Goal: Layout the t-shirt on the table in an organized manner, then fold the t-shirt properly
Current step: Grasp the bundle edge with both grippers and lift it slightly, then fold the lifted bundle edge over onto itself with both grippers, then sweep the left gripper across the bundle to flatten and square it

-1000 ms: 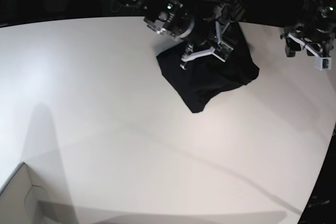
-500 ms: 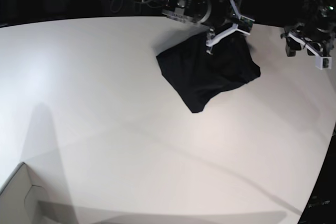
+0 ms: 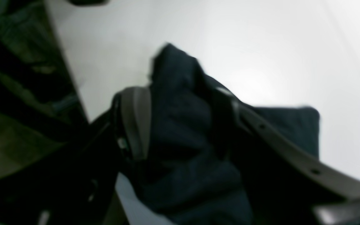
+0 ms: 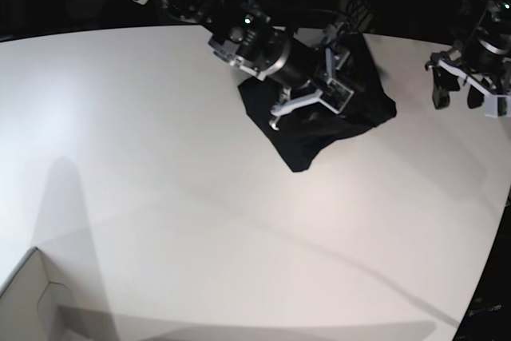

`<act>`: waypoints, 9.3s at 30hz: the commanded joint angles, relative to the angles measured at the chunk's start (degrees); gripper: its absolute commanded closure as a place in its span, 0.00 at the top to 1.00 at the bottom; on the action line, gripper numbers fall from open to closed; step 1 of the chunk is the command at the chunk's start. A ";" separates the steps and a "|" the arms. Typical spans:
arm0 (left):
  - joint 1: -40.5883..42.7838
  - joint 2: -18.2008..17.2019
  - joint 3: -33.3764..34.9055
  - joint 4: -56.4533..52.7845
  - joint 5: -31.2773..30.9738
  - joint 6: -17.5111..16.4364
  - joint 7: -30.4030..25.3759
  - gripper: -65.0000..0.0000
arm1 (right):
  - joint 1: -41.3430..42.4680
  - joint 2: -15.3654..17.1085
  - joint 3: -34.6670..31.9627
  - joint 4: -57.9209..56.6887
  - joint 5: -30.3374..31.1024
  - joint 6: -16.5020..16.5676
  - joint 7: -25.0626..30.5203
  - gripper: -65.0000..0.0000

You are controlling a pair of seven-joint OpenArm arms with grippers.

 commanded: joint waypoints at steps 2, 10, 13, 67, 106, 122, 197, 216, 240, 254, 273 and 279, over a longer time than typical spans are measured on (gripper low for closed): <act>-0.01 -0.53 0.13 1.46 -3.85 0.10 -1.02 0.65 | -0.07 0.28 2.63 1.05 0.12 -0.17 1.25 0.49; -0.36 2.64 2.77 0.40 -8.51 0.10 -1.02 0.65 | -2.88 2.57 8.34 1.75 0.12 0.00 1.51 0.49; -0.10 4.31 6.55 -0.65 -8.16 0.10 -1.02 0.65 | -3.14 2.66 8.43 1.75 0.03 0.00 1.51 0.49; -6.78 1.85 7.08 -19.82 -8.68 0.10 -1.37 0.01 | -4.64 5.21 10.45 1.58 -0.06 -0.09 0.99 0.48; 3.86 1.67 6.90 -17.09 -20.03 0.10 7.69 0.81 | -5.69 6.35 12.83 3.95 0.03 0.00 1.16 0.49; 9.22 -3.08 6.64 -10.67 -24.51 0.10 9.18 0.81 | -6.48 7.23 12.83 4.04 -0.06 -0.09 1.43 0.49; -8.45 1.58 24.92 -23.77 -6.40 0.10 4.61 0.00 | -15.45 9.25 45.70 8.00 0.29 0.18 1.51 0.49; -37.55 -11.52 74.15 -35.99 19.18 0.10 -15.26 0.00 | -21.96 7.76 61.97 8.00 0.29 0.18 1.51 0.49; -57.16 6.07 115.65 -59.55 48.72 0.10 -36.27 0.00 | -28.02 -0.07 70.58 10.81 -0.06 0.18 1.51 0.49; -57.42 6.86 116.09 -58.94 49.42 0.10 -35.74 0.03 | -27.49 -2.09 70.14 10.81 -0.06 0.18 1.51 0.49; -61.38 5.36 108.09 -51.29 49.42 0.10 -35.65 0.79 | -27.41 -2.09 69.97 10.81 -0.06 0.18 1.51 0.49; -61.29 3.43 100.35 -47.86 49.42 0.10 -35.57 0.79 | -26.26 -1.91 67.24 10.81 -0.06 0.18 1.51 0.49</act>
